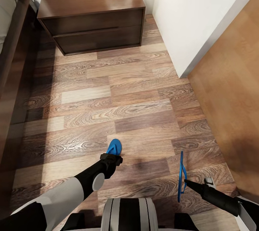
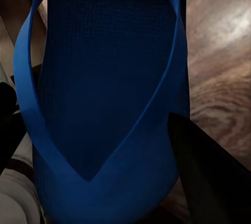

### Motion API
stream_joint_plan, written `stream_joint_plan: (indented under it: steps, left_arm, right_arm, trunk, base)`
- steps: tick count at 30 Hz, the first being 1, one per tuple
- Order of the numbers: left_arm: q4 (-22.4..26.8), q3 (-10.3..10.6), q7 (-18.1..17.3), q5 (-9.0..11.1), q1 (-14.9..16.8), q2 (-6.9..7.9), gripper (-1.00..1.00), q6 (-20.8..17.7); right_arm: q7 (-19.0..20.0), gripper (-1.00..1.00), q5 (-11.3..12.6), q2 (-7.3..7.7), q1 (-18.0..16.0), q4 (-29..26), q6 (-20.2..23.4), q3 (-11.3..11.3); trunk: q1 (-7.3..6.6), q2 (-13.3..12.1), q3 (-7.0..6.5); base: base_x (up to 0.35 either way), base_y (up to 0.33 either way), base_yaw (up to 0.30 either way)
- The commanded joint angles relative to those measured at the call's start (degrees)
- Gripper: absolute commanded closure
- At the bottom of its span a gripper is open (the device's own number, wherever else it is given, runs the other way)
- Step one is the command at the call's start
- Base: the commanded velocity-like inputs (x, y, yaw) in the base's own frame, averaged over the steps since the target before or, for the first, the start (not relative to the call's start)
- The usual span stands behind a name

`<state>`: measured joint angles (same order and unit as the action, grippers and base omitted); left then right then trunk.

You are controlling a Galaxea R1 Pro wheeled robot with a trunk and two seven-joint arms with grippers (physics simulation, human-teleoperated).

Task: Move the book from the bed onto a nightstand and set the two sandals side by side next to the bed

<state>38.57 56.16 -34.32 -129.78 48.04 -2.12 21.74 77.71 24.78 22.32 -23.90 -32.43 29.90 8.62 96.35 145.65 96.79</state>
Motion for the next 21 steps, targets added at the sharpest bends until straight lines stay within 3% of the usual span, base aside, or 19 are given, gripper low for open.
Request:
stream_joint_plan:
  steps: [1,15,16,21]
  left_arm:
    - [0.03,0.18,-0.04,-0.32,0.04,0.01,-1.0,0.31]
    - [0.1,0.18,0.04,-0.36,0.04,0.01,-1.0,0.23]
    - [0.1,0.18,0.04,-0.34,0.04,0.01,1.0,0.23]
    - [0.1,0.18,0.06,-0.36,0.04,-0.22,1.0,0.17]
  right_arm:
    - [0.08,1.0,0.18,0.01,-0.01,0.02,0.6,0.02]
    - [0.08,1.0,0.18,0.09,-0.01,0.0,0.6,0.08]
    - [0.08,1.0,0.18,0.09,-0.01,0.0,0.6,0.08]
    - [0.08,1.0,0.18,0.13,-0.01,0.0,0.6,0.08]
  trunk:
    - [-0.01,0.01,0.03]
    - [-0.01,0.01,0.03]
    - [-0.01,0.01,0.03]
    - [-0.01,0.01,0.03]
  base:
    - [0.0,0.0,0.0]
    - [0.0,0.0,0.0]
    - [0.0,0.0,0.0]
    - [0.0,0.0,0.0]
